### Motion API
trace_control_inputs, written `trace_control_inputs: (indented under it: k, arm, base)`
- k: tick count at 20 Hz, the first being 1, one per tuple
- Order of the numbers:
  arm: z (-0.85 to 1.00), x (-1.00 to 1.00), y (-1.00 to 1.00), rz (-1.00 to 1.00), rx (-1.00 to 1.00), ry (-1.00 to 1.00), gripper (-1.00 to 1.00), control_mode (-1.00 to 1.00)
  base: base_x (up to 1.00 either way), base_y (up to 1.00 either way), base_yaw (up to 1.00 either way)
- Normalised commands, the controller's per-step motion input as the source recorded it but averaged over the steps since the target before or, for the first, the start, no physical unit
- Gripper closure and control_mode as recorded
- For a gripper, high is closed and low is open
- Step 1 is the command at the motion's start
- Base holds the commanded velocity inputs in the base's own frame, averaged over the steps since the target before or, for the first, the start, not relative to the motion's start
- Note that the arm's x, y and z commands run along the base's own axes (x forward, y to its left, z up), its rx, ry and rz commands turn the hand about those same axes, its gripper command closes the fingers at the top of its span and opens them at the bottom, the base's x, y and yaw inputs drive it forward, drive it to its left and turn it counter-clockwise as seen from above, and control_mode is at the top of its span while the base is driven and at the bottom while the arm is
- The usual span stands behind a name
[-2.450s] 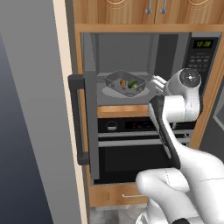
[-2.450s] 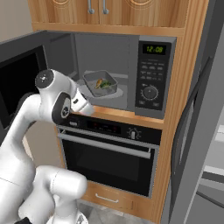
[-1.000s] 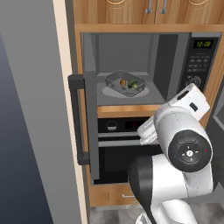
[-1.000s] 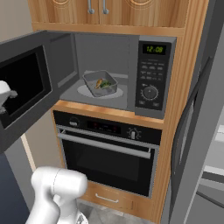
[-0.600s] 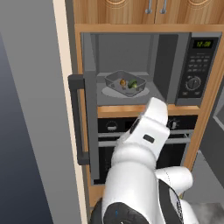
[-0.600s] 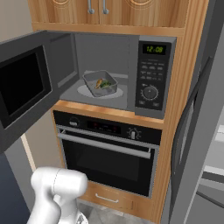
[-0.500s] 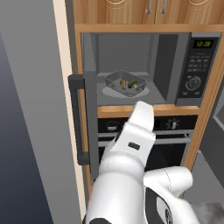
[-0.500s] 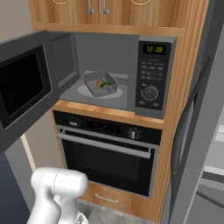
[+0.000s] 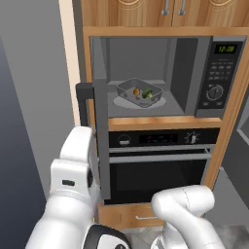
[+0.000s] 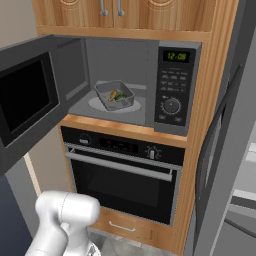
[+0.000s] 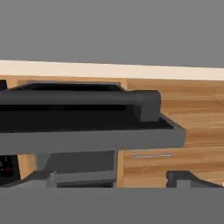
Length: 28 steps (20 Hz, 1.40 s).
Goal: Place the tupperware containing the chicken drumstick and broccoli meal in the microwave. Close the microwave door and press the start button to reheat the meal.
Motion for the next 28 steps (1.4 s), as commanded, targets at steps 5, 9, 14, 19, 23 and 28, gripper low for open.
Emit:
trace_control_inputs:
  k: [5,9,14,19,23,28]
  arm:
    - [-0.26,0.62,0.64,-0.13,-0.25,0.00,-1.00,-1.00]
    - [-0.24,0.69,0.61,-0.19,-0.21,0.00,-1.00,-1.00]
    - [-0.11,0.70,0.52,-0.22,-0.17,0.01,-1.00,-1.00]
    - [0.00,0.67,0.06,-0.17,-0.06,0.13,-1.00,-1.00]
    - [0.00,0.65,-0.03,-0.14,0.00,0.12,-1.00,-1.00]
    - [-0.10,0.25,-0.68,-0.16,0.01,0.07,-1.00,-1.00]
  base:
    - [0.00,0.00,0.00]
    - [0.00,0.00,0.00]
    - [0.00,0.00,0.00]
    - [0.00,0.00,0.00]
    - [0.00,0.00,0.00]
    - [0.00,0.00,0.00]
